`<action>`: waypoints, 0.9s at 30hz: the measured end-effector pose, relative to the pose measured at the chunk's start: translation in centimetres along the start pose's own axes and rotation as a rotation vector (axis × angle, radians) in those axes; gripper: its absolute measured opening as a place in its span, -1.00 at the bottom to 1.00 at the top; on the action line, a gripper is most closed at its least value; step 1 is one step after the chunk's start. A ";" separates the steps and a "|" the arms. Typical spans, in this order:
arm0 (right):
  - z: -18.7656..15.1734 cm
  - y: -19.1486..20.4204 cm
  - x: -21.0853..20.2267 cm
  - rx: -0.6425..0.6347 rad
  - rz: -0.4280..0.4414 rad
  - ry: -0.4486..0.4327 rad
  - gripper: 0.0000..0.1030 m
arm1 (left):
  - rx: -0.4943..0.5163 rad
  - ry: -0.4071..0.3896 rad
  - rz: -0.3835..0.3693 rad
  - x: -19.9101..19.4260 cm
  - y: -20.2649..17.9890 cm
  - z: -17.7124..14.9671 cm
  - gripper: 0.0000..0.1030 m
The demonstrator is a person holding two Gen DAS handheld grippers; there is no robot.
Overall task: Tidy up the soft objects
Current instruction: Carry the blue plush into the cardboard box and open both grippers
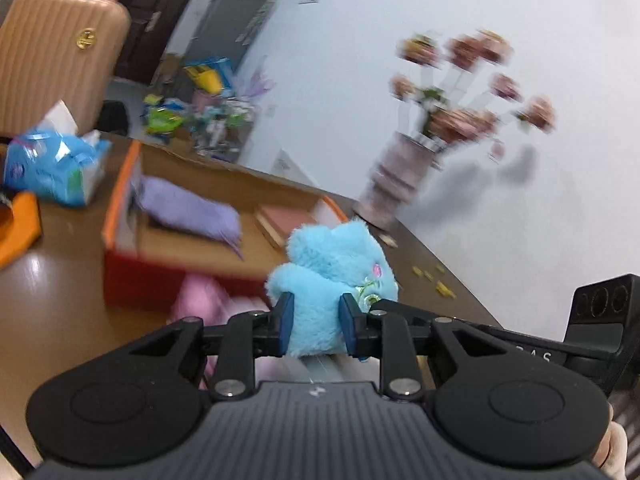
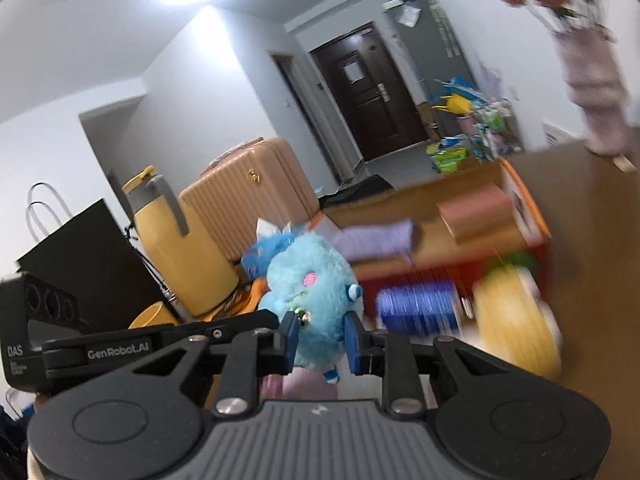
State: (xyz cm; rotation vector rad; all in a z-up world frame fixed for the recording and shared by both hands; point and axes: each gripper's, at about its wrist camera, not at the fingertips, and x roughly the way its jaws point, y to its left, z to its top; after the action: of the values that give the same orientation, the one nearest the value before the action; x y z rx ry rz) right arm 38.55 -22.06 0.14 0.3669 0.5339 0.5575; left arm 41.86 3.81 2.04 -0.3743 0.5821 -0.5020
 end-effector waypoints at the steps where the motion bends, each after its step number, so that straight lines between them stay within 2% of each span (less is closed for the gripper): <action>1: 1.6 -0.2 1.9 -0.001 0.005 0.014 -0.55 | -0.012 0.008 0.017 1.3 1.1 1.7 -0.52; 5: 6.6 -1.4 10.3 0.013 -0.001 0.107 -0.55 | -0.013 0.063 0.113 5.9 4.5 5.1 -0.49; 6: 7.3 -2.0 12.7 0.044 -0.002 0.145 -0.55 | -0.003 0.079 0.164 7.1 5.3 5.5 -0.49; 7: 7.7 -2.4 14.7 0.056 0.002 0.185 -0.57 | 0.008 0.093 0.198 7.8 6.0 5.6 -0.50; 9: 7.8 -3.2 18.4 0.102 -0.017 0.251 -0.73 | 0.030 0.145 0.236 9.2 6.7 5.7 -0.50; 10: 7.6 -3.4 20.2 0.113 -0.036 0.284 -0.73 | 0.049 0.154 0.252 9.3 6.7 5.6 -0.50; 13: 6.6 -3.4 22.9 0.095 -0.104 0.349 -0.71 | 0.108 0.128 0.257 8.7 6.2 5.2 -0.49; 18: 6.9 -2.5 21.9 0.061 -0.089 0.322 -0.67 | 0.142 0.109 0.273 6.9 5.7 5.8 -0.48; 21: 8.7 -1.8 19.0 0.023 -0.103 0.283 -0.53 | 0.151 0.075 0.287 4.7 4.8 6.8 -0.41; 22: 9.4 -1.5 17.6 0.000 -0.113 0.259 -0.49 | 0.161 0.054 0.294 3.6 4.3 7.1 -0.39; 25: 11.4 -0.6 12.0 -0.086 -0.157 0.173 -0.19 | 0.203 -0.011 0.329 -0.2 2.6 7.7 -0.24; 27: 12.6 0.1 7.7 -0.151 -0.205 0.108 -0.09 | 0.225 -0.052 0.356 -2.6 1.3 8.0 -0.05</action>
State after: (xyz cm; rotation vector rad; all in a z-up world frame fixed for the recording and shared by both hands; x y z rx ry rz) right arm 51.20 -19.85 7.45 0.1365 0.6212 0.4181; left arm 45.20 7.87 8.72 -0.0656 0.5213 -0.2111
